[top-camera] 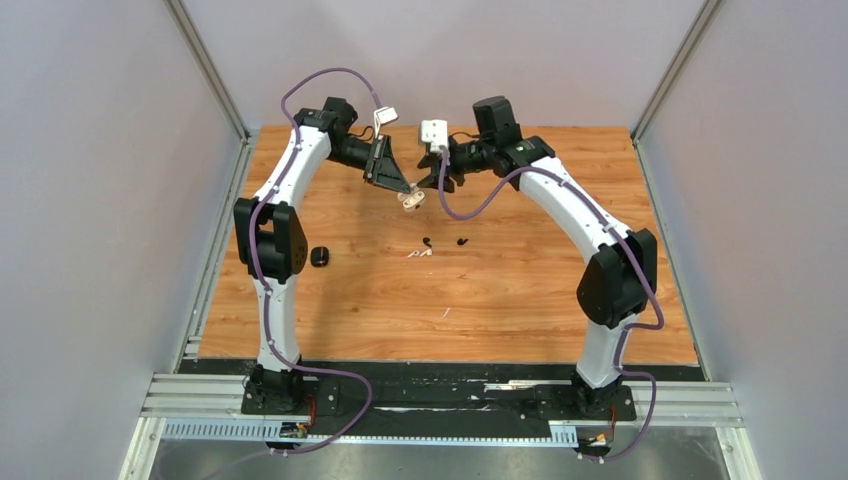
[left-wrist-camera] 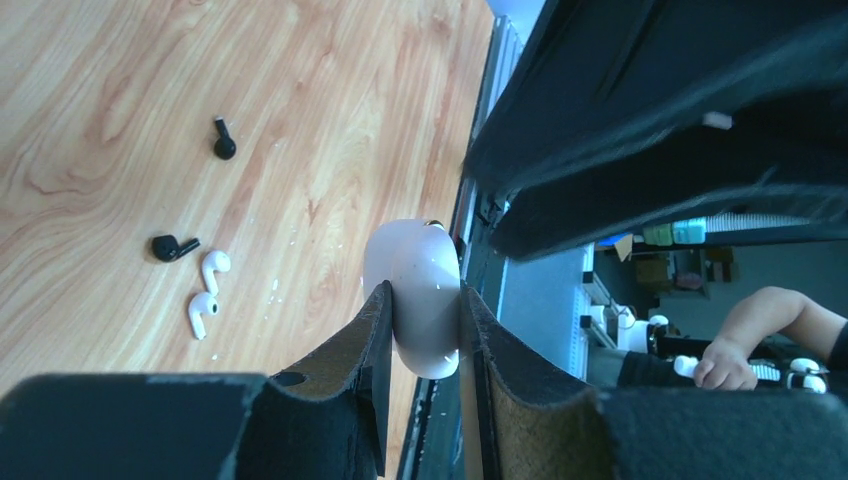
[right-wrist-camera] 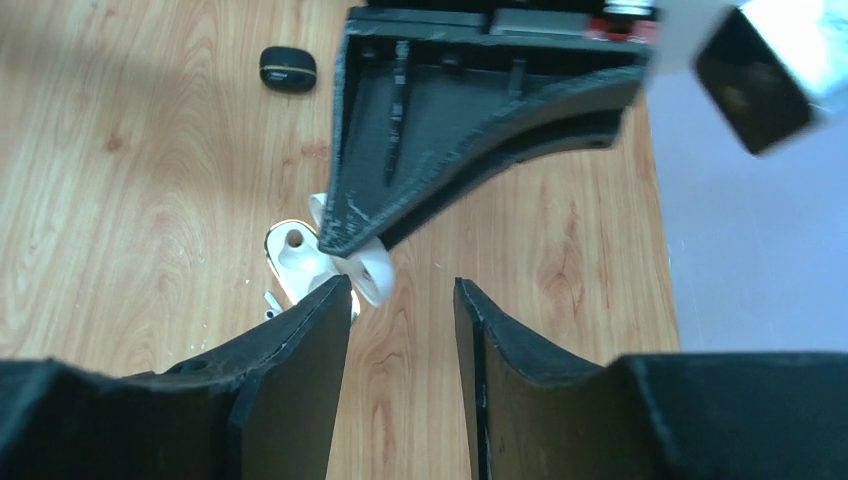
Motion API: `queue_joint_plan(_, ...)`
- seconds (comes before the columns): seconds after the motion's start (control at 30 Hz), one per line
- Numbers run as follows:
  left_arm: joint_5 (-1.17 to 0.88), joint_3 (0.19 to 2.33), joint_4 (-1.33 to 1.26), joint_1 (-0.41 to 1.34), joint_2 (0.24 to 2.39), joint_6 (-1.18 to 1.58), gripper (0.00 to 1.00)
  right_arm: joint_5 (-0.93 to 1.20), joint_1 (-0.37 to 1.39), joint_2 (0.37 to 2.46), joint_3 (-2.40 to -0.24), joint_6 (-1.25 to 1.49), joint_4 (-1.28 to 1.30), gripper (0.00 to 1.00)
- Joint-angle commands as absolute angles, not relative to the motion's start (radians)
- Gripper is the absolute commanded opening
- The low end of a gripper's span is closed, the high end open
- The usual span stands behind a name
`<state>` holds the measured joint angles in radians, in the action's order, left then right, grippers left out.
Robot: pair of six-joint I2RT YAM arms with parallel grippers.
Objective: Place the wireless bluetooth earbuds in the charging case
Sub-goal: Adjust the charging case.
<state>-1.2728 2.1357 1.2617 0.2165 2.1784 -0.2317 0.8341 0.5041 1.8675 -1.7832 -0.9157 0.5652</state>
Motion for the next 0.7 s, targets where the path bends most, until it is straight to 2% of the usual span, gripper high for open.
queue_joint_plan(0.0,-1.243,2.176,1.285,0.220,2.171,-0.289,0.00,0.946,0.434,1.810,-1.872,-0.693,0.526,0.45)
queue_joint_plan(0.27,-1.156,2.121,1.262,0.208,2.140,-0.305,0.00,0.965,0.342,1.745,-1.617,-0.606,0.501,0.44)
queue_joint_plan(0.4,-1.095,2.058,1.207,0.189,2.097,-0.252,0.00,0.941,0.325,1.786,-1.551,-0.629,0.533,0.37)
queue_joint_plan(0.47,-1.048,2.023,1.163,0.177,2.069,-0.197,0.00,0.900,0.338,1.817,-1.558,-0.539,0.528,0.36)
queue_joint_plan(0.67,-0.957,1.902,1.049,0.160,1.976,-0.098,0.00,0.748,0.419,1.831,-1.469,-0.240,0.441,0.42)
